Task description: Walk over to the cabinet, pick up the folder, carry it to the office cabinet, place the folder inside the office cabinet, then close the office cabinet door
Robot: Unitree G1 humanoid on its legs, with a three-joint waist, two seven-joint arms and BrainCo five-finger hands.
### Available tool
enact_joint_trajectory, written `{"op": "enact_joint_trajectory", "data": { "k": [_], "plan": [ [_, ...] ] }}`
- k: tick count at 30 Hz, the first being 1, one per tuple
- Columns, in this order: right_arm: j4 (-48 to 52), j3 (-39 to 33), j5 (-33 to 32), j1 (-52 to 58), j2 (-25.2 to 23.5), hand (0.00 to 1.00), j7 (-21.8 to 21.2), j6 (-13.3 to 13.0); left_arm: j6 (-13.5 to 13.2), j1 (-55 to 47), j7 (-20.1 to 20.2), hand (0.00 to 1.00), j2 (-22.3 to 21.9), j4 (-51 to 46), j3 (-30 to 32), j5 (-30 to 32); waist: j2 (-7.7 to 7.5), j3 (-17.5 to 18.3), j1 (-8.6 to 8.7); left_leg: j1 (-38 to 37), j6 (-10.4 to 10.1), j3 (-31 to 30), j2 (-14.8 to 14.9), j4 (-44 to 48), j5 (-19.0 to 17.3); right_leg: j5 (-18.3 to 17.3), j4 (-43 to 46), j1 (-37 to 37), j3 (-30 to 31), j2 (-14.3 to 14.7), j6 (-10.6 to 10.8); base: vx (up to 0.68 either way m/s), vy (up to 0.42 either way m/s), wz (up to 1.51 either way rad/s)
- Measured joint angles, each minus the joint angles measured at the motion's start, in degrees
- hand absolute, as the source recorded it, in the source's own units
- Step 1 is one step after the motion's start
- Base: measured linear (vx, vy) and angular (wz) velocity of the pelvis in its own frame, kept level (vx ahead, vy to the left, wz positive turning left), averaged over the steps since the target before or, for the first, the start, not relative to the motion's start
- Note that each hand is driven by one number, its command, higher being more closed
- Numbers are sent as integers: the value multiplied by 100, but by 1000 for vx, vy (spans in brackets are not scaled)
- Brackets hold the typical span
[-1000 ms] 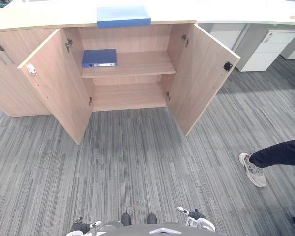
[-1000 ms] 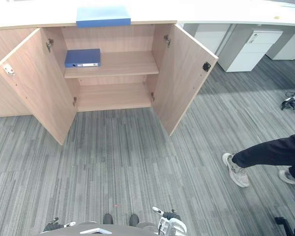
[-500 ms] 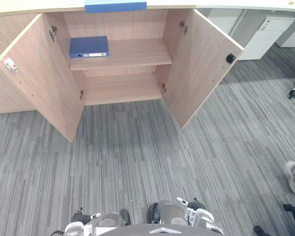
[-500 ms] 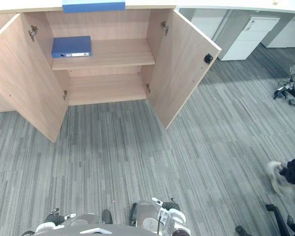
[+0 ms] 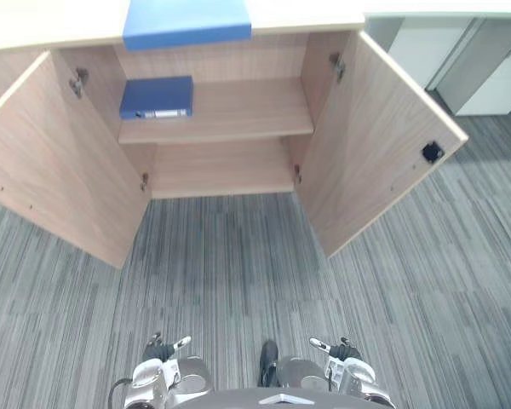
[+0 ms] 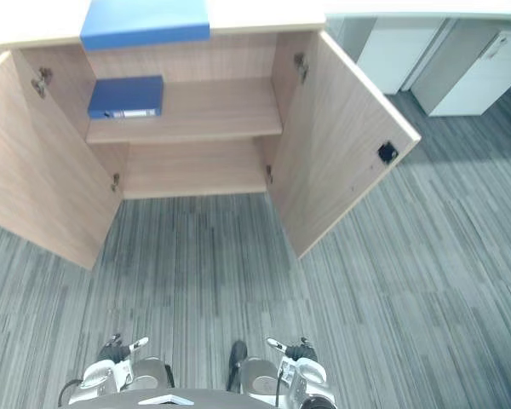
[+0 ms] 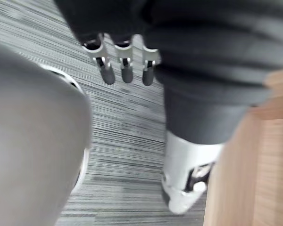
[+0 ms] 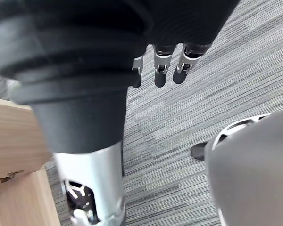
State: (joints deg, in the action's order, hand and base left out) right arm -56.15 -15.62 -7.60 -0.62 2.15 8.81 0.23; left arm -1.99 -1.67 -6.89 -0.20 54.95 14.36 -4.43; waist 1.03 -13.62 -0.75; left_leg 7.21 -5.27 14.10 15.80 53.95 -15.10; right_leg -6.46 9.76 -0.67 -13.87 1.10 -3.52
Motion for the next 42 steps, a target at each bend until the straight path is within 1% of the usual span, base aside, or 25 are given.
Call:
{"op": "enact_joint_trajectory", "data": {
  "k": [2, 5, 7, 8, 9, 10, 12, 14, 15, 18, 20, 23, 24, 25, 26, 27, 28, 29, 31, 34, 36, 39, 40, 41, 42],
  "plan": [
    [128, -37, -32, 50, -57, 0, 5, -3, -42, 32, 6, 0, -37, -40, 1, -2, 2, 10, -48, 549, 63, 266, 120, -336, -69, -141, -185, -323, 139, -3, 69, 282, -18, -34],
    [126, -123, -115, 54, -105, 0, 14, 2, -46, 99, 9, 0, -32, -45, 16, -4, -65, -8, -168, 851, 37, 356, -219, -1950, -25, -217, -448, -732, 229, -176, 233, 386, 113, -17],
    [101, -157, -111, 104, -123, 0, 22, 0, -46, 121, -14, 0, -20, -25, -54, -3, -89, 19, -172, 856, 69, 140, -691, -3590, 642, -356, -621, -956, 233, -376, 514, 381, 227, -7],
    [89, -155, -111, 106, -116, 0, 27, 0, -44, 112, -15, 0, -14, -18, -93, -7, -81, 24, -178, 855, 175, 73, -745, -3742, 967, -408, -658, -1020, 259, -395, 602, 375, 286, -22],
    [59, -151, -111, 105, -172, 0, 41, 7, -46, 111, -16, 0, 19, -17, -97, -13, -161, 62, -222, 810, 430, 4, -894, -3717, 1453, -508, -672, -1105, 366, -521, 753, 410, 306, -27],
    [59, -151, -109, 125, -277, 0, 40, 6, -46, 114, -14, 0, 134, -25, -99, -10, -381, 164, -233, 796, 552, 123, -1085, -3633, 1250, -587, -597, -1114, 411, -763, 852, 428, 291, -24],
    [71, -157, -102, 142, -390, 0, 22, -2, -37, 116, -17, 0, 207, 7, -100, -16, -512, 239, -258, 674, 617, 276, -1174, -3531, 966, -595, 108, -836, 533, -968, 862, 414, 241, -30],
    [123, -151, -99, 149, -380, 0, 12, -3, -18, 103, -17, 0, 214, 60, -125, -11, -512, 237, -244, 267, 752, 360, -1253, -3517, 708, -520, 1724, -271, 739, -1146, 920, 397, 245, -28],
    [130, -136, -96, 144, -373, 0, 7, -10, 18, 94, -18, 0, 228, 88, -165, -2, -474, 213, -184, -10, 790, 359, -1310, -3507, 503, -485, 3008, 192, 870, -1285, 1040, 308, 173, 0],
    [157, -41, -94, 68, -372, 0, 1, -10, 31, 83, -23, 0, 234, 110, -172, -1, -505, 238, -84, -580, 798, 362, -1349, -3643, 279, -734, 4344, 1045, 826, -1277, 967, 435, 130, 18],
    [190, -31, -93, -17, -365, 0, -1, -48, 34, 94, -26, 0, 161, 115, -150, -2, -461, 217, -70, -1119, 779, 348, -1327, -4042, 266, -1007, 4038, 1606, 529, -1130, 810, 383, 17, 8],
    [247, -33, -94, -31, -335, 0, -3, -53, 31, 103, -33, 0, 62, 134, -105, 4, -403, 218, -6, -1508, 687, 288, -1280, -4363, 219, -938, 2789, 1889, 386, -830, 658, 371, -71, 20],
    [264, -37, -93, -29, -335, 0, -3, -52, 30, 132, -32, 0, 38, 212, -98, 5, -396, 213, 29, -1646, 583, 211, -1282, -4470, 185, -612, 1899, 1890, 420, -670, 576, 381, -147, 47],
    [267, -43, -96, 29, -341, 0, -4, -51, 30, 138, -29, 0, 22, 234, -84, 15, -442, 239, 81, -1733, 465, 41, -1367, -4537, 128, 117, 1118, 1835, 586, -611, 483, 478, -211, 65],
    [268, -55, -98, 67, -337, 0, -3, -50, 30, 149, -24, 0, -14, 248, -70, 17, -457, 253, 116, -1790, 386, -69, -1367, -4536, 81, 508, 1140, 1771, 619, -604, 366, 490, -224, 71],
    [208, -137, -90, 75, -176, 0, -1, -36, 24, 176, -24, 0, -211, 262, -28, 23, -186, 284, 83, -1855, 273, -169, -1184, -4533, 72, 280, 1287, 1671, 460, -543, 361, 406, -191, 72],
    [135, -185, -91, 110, -71, 0, 2, -35, 21, 178, -18, 0, -352, 249, 47, 28, -17, 339, 102, -1801, 241, -195, -1075, -4348, 87, 54, 1328, 1612, 265, -538, 313, 398, -191, 66],
    [119, -206, -93, 109, -41, 0, 3, -34, 19, 205, -18, 0, -426, 246, 93, 31, 45, 313, 134, -1726, 227, -221, -1001, -4114, 79, -15, 1327, 1510, 152, -543, 280, 372, -228, 82],
    [131, -242, -103, 155, -49, 0, 5, -42, 31, 254, 10, 0, -432, 240, 133, 77, 61, 286, 165, -1069, -43, -287, -591, -2455, 109, -218, 1105, 985, -133, -465, 175, 365, -257, 69],
    [115, -148, -113, 211, -56, 0, 5, -40, -8, 282, 15, 0, -434, 170, 118, 77, -17, 298, 32, -512, 29, 83, -143, -1368, -6, -295, 725, 360, -243, -320, 110, 244, -135, 4],
    [122, -138, -116, 206, -65, 0, 4, -40, -9, 291, 16, 0, -435, 167, 118, 75, -11, 336, 8, -325, 39, 207, -115, -1691, -75, -293, 609, 241, -138, -314, 113, 201, -15, -29],
    [126, -145, -125, 219, -64, 0, 7, -39, -5, 311, 17, 0, -433, 186, 119, 76, -1, 361, -46, -308, 66, 87, -235, -3006, 51, -307, 569, 169, 82, -322, 223, 141, 82, -37],
    [128, -145, -124, 228, -62, 0, 8, -39, 1, 308, 17, 0, -435, 199, 116, 76, 17, 382, -48, -327, 78, -1, -281, -3310, 260, -318, 578, 169, 115, -315, 272, 118, 183, -31],
    [122, -148, -120, 236, -63, 0, 10, -42, 20, 292, 22, 0, -456, 218, 120, 75, 81, 436, -45, -368, 58, -143, -364, -3691, 763, -357, 608, 171, 215, -287, 393, 110, 200, -26],
    [127, -135, -113, 260, -130, 0, 7, -35, 16, 294, 15, 0, -400, 215, 137, 88, -64, 482, -58, -464, 122, -87, -476, -3780, 814, -341, 607, 165, 326, -372, 470, 110, 180, -26]
  ]
}}
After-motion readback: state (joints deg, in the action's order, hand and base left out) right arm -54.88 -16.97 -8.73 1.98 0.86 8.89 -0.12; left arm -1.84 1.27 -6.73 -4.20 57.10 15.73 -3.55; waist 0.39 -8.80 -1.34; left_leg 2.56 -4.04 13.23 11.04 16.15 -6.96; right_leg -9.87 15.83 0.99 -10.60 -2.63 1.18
